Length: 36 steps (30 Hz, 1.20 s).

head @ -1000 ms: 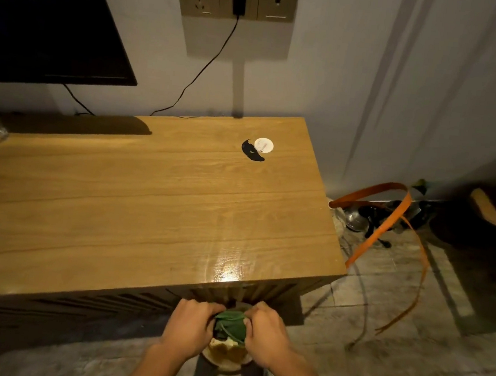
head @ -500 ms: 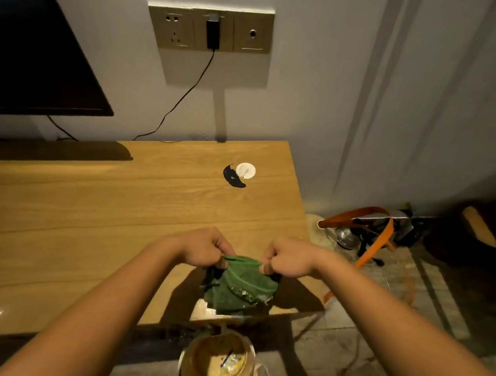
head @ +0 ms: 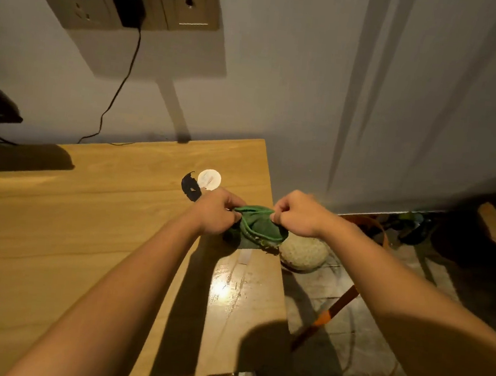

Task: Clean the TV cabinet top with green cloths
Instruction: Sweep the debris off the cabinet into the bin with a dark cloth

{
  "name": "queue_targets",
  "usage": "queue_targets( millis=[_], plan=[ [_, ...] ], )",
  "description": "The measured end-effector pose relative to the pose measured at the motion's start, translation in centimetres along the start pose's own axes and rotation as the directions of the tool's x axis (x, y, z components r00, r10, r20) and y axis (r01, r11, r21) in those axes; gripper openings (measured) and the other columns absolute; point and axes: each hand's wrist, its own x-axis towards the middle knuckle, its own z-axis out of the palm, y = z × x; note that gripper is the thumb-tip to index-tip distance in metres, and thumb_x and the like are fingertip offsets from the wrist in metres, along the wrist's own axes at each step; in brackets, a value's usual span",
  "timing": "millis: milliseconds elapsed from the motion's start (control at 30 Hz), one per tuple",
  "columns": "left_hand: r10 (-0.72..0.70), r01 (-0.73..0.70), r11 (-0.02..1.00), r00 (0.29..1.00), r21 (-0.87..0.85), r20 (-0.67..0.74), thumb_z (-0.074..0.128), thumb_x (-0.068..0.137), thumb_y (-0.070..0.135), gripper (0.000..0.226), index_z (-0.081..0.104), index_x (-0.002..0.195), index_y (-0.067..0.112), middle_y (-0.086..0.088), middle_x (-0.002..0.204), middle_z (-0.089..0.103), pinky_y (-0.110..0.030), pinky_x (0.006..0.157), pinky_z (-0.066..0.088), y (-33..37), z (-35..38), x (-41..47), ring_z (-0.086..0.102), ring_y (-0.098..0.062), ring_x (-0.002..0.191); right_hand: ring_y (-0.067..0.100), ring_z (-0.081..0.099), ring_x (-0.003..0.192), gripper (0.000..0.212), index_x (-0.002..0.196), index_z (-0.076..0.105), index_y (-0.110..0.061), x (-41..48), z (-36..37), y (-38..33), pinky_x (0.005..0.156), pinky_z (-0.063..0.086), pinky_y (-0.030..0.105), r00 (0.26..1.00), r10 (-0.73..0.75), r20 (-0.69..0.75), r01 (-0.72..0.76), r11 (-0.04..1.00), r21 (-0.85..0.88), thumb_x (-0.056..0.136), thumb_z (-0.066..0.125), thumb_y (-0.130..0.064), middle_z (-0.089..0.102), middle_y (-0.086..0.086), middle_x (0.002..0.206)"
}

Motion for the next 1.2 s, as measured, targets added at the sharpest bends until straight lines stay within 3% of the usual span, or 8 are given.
queue_targets(
  millis=[67, 167, 300, 400, 533, 833, 1033, 1200],
  plan=[
    [0.009, -0.008, 1.0, 0.999, 0.027, -0.035, 0.056, 0.092, 0.005, 0.028, 0.076, 0.107, 0.02, 0.002, 0.102, 0.074, -0.025, 0.087, 0.049, -0.7, 1.0, 0.9, 0.063, -0.016, 0.1, 0.019, 0.053, 0.065, 0.028, 0.071, 0.067, -0.003, 1.1, 1.0, 1.3, 0.057, 0.041, 0.028, 0.999, -0.018, -0.032, 0.019, 1.0, 0.018, 0.092, 0.061, -0.021, 0.057, 0.005, 0.062],
    [0.009, -0.006, 0.997, 0.999, 0.075, -0.04, 0.055, 0.093, 0.009, 0.03, 0.074, 0.111, 0.023, 0.004, 0.105, 0.073, -0.019, 0.081, 0.041, -1.7, 2.3, 1.6, 0.06, -0.013, 0.1, 0.012, 0.054, 0.062, 0.024, 0.075, 0.071, -0.014, 1.9, 1.9, 2.8, 0.051, 0.035, 0.023, 0.996, -0.06, -0.063, 0.059, 0.998, -0.014, 0.093, 0.06, -0.025, 0.062, -0.003, 0.063],
    [0.016, -0.015, 0.992, 1.0, 0.124, -0.005, 0.054, 0.094, 0.012, 0.03, 0.073, 0.112, 0.028, 0.007, 0.103, 0.073, -0.019, 0.075, 0.038, -2.8, 3.8, 1.2, 0.061, -0.013, 0.096, 0.021, 0.055, 0.076, 0.028, 0.068, 0.065, -0.024, 1.2, 3.4, 4.0, 0.066, 0.035, 0.027, 0.986, -0.167, -0.009, 0.163, 0.973, -0.163, 0.095, 0.056, -0.023, 0.062, 0.001, 0.071],
    [0.025, -0.024, 0.995, 1.0, 0.098, -0.006, 0.054, 0.094, 0.013, 0.03, 0.072, 0.113, 0.029, 0.01, 0.103, 0.073, -0.021, 0.082, 0.043, -3.1, 4.6, 0.3, 0.061, -0.011, 0.098, 0.022, 0.054, 0.082, 0.024, 0.08, 0.071, -0.015, 0.0, 4.5, 4.9, 0.072, 0.033, 0.027, 0.98, -0.193, -0.042, 0.185, 0.973, -0.139, 0.096, 0.056, -0.023, 0.062, 0.007, 0.081],
    [0.037, -0.037, 0.995, 0.999, 0.097, 0.005, 0.055, 0.095, 0.017, 0.03, 0.071, 0.115, 0.033, 0.011, 0.105, 0.073, -0.016, 0.086, 0.041, -3.2, 6.4, -1.4, 0.061, -0.009, 0.1, 0.02, 0.057, 0.087, 0.021, 0.1, 0.076, -0.014, -2.6, 6.2, 6.3, 0.076, 0.039, 0.026, 0.98, -0.178, -0.089, 0.17, 0.981, -0.09, 0.096, 0.058, -0.024, 0.064, 0.002, 0.088],
    [0.109, -0.116, 0.99, 0.991, 0.084, 0.081, 0.054, 0.094, 0.02, 0.03, 0.069, 0.115, 0.036, 0.014, 0.105, 0.073, -0.016, 0.089, 0.044, -4.6, 9.4, -8.1, 0.061, -0.004, 0.098, 0.023, 0.062, 0.093, 0.023, 0.095, 0.076, -0.012, -9.6, 11.5, 6.2, 0.085, 0.048, 0.035, 0.988, -0.087, -0.124, 0.071, 0.99, -0.124, 0.096, 0.055, -0.022, 0.07, 0.008, 0.094],
    [0.093, -0.095, 0.994, 0.995, 0.058, 0.04, 0.055, 0.091, 0.019, 0.032, 0.069, 0.113, 0.037, 0.018, 0.108, 0.072, 0.005, 0.08, 0.031, -8.7, 10.3, -15.8, 0.059, 0.002, 0.102, 0.019, 0.059, 0.092, 0.025, 0.092, 0.072, -0.016, -14.8, 18.2, 2.8, 0.084, 0.047, 0.033, 0.993, -0.056, -0.103, 0.045, 0.993, -0.107, 0.097, 0.051, -0.026, 0.067, 0.004, 0.096],
    [0.041, -0.044, 0.997, 0.998, 0.068, 0.043, 0.054, 0.092, 0.02, 0.032, 0.07, 0.114, 0.035, 0.017, 0.107, 0.072, -0.017, 0.089, 0.046, -12.6, 9.6, -23.2, 0.063, -0.003, 0.102, 0.015, 0.058, 0.097, 0.023, 0.103, 0.074, -0.019, -18.2, 25.4, -0.4, 0.087, 0.046, 0.028, 0.989, -0.093, -0.118, 0.087, 0.995, -0.058, 0.097, 0.053, -0.027, 0.066, 0.001, 0.102]
  ],
)
